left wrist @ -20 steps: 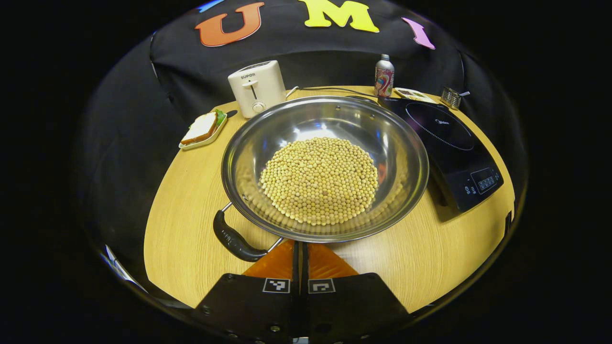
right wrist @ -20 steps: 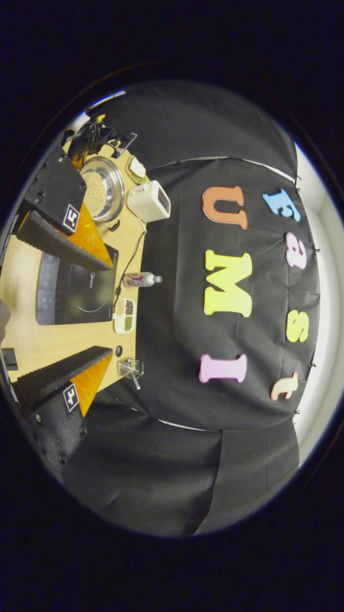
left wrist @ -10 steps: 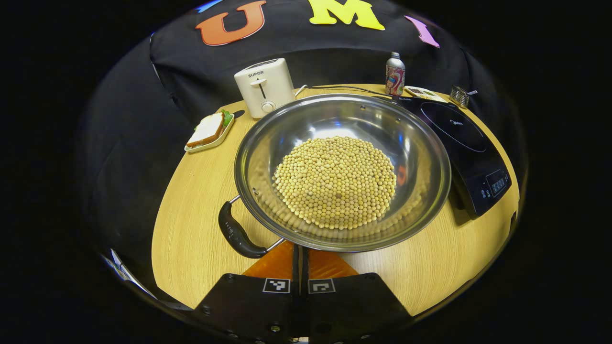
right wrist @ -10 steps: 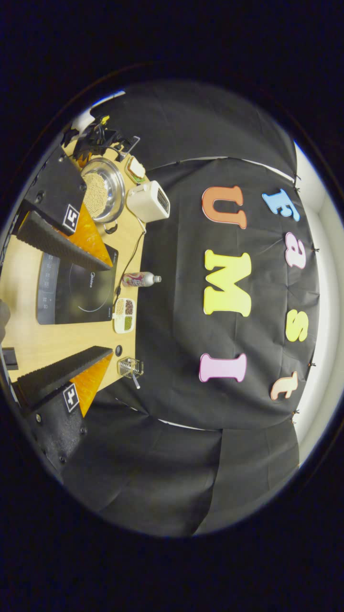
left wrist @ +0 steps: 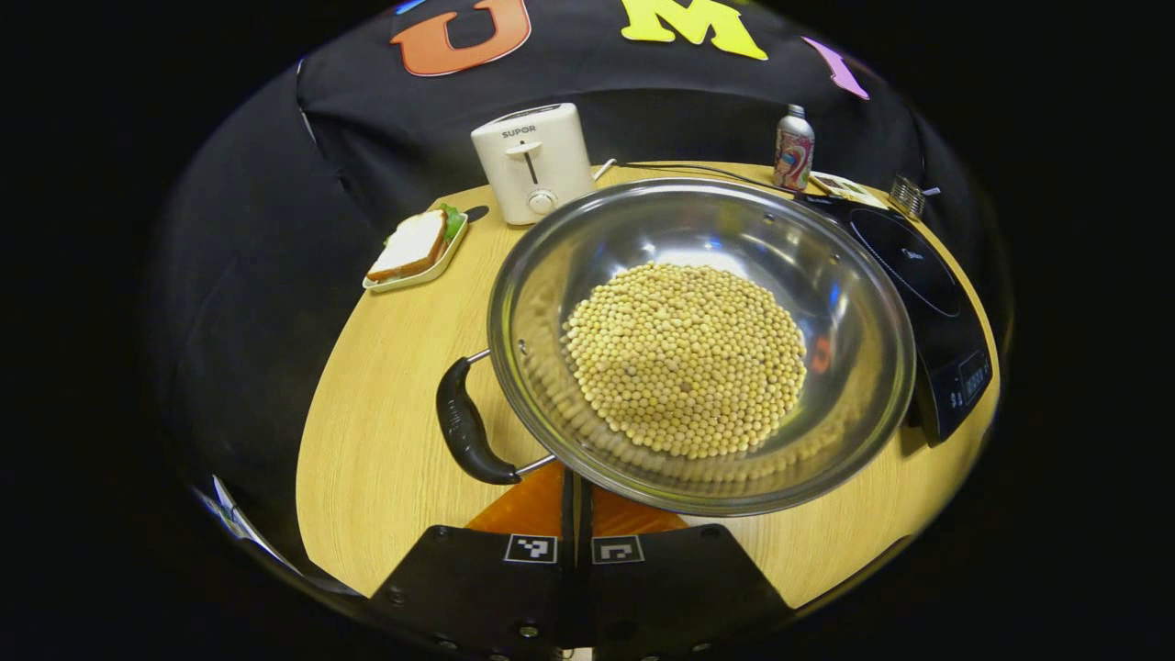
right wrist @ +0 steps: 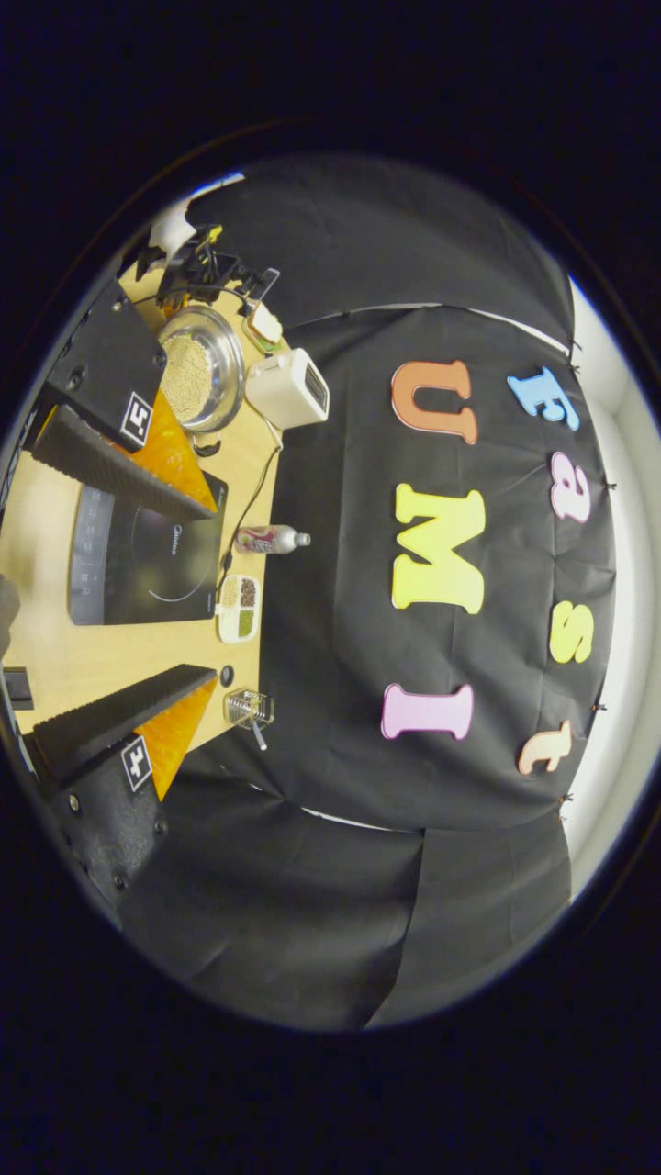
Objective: First push the handle of the pot to place it horizontally, then grasp the pot with both hands and set it on the induction cooktop.
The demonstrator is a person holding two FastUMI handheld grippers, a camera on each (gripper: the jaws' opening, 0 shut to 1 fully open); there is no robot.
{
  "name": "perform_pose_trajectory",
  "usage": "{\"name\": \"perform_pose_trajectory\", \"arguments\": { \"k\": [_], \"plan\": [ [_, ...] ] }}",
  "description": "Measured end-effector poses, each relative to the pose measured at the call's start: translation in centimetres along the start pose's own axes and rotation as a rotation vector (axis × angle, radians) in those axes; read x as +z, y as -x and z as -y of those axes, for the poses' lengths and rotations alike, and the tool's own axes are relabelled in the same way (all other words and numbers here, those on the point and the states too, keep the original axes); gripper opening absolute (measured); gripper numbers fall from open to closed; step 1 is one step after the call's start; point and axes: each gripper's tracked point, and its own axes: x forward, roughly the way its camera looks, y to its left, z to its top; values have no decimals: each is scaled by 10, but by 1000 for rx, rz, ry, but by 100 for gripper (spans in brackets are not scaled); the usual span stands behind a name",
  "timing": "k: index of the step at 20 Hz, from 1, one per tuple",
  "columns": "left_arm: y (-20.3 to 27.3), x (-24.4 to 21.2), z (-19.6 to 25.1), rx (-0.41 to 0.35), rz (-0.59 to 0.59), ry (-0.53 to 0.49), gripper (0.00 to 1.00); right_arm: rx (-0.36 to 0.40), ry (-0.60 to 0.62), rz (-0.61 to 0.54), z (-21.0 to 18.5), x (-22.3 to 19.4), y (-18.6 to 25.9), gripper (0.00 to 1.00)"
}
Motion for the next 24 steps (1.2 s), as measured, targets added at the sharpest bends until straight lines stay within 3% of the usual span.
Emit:
{"name": "perform_pose_trajectory", "arguments": {
  "k": [1,11,12,13,22,23,24],
  "plan": [
    [-2,2,-3,5,-1,10,0,-1,3,2,0,0,0,97],
    [-22,20,-34,44,1,58,0,-18,25,-15,0,1,-5,99],
    [-23,22,-37,47,0,59,10,-17,26,-17,-1,0,-5,99],
    [-26,24,-39,50,1,63,0,-17,26,-17,-2,1,-5,97],
    [-41,36,-57,74,3,60,0,-26,36,-27,-6,0,-2,97],
    [-43,38,-58,77,5,56,10,-28,37,-25,-6,1,-2,99],
    [-43,40,-60,81,8,55,0,-30,40,-26,-6,1,-3,97]
  ]
}}
